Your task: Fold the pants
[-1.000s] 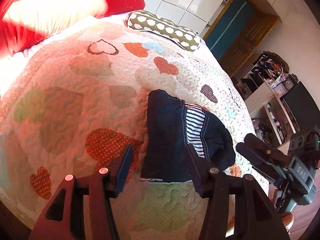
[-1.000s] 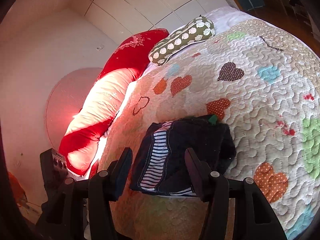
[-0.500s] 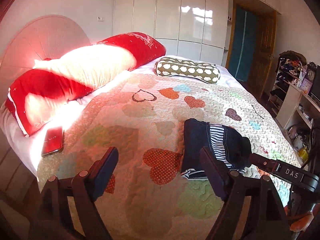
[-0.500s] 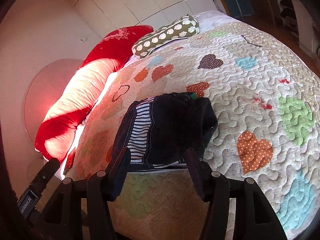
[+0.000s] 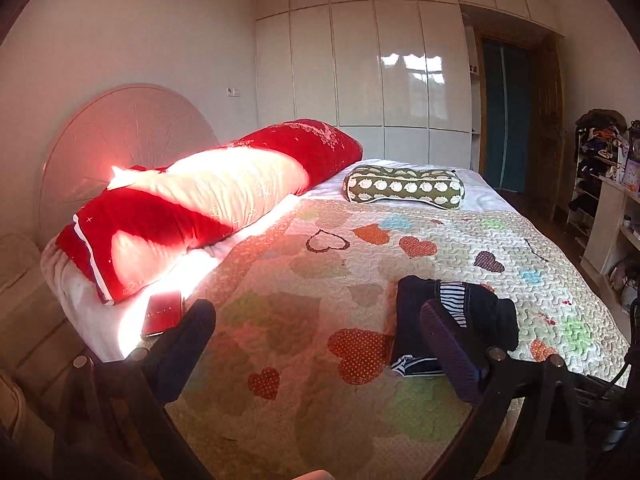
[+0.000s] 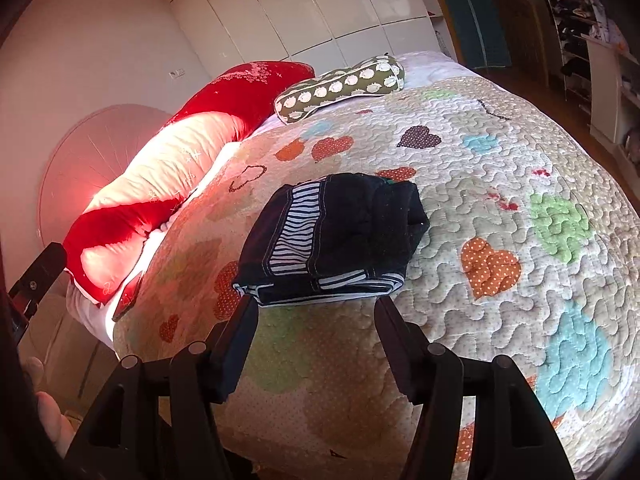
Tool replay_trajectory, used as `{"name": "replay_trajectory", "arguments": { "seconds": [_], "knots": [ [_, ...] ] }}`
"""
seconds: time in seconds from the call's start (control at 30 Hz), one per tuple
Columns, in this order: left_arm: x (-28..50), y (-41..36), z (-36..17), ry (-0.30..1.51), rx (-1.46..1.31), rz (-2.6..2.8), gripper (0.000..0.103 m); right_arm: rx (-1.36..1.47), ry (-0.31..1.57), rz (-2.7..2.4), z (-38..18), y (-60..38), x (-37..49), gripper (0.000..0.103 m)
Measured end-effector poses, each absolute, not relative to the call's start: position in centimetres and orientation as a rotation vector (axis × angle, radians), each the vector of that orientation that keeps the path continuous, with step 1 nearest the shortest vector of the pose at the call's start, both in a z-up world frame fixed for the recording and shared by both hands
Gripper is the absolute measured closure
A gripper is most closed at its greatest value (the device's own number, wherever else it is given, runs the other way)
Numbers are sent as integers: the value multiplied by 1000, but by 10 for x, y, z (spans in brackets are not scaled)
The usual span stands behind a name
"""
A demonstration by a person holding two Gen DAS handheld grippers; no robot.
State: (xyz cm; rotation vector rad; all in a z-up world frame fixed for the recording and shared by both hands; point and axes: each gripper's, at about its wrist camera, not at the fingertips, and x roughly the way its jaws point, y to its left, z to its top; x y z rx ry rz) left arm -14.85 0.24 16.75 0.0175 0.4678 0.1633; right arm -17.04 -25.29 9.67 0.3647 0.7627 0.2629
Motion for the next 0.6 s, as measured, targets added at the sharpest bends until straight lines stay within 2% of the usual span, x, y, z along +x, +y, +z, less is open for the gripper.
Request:
{"name": "replay_trajectory", "arguments": {
  "seconds": [0.2, 0.6],
  "knots": [
    [-136, 5, 146, 591, -33, 115, 1, 342, 794, 239, 88, -249, -169, 38],
    [-130, -2, 131, 681, -52, 47, 1, 250, 798, 158, 85, -241, -171, 34]
  ]
}}
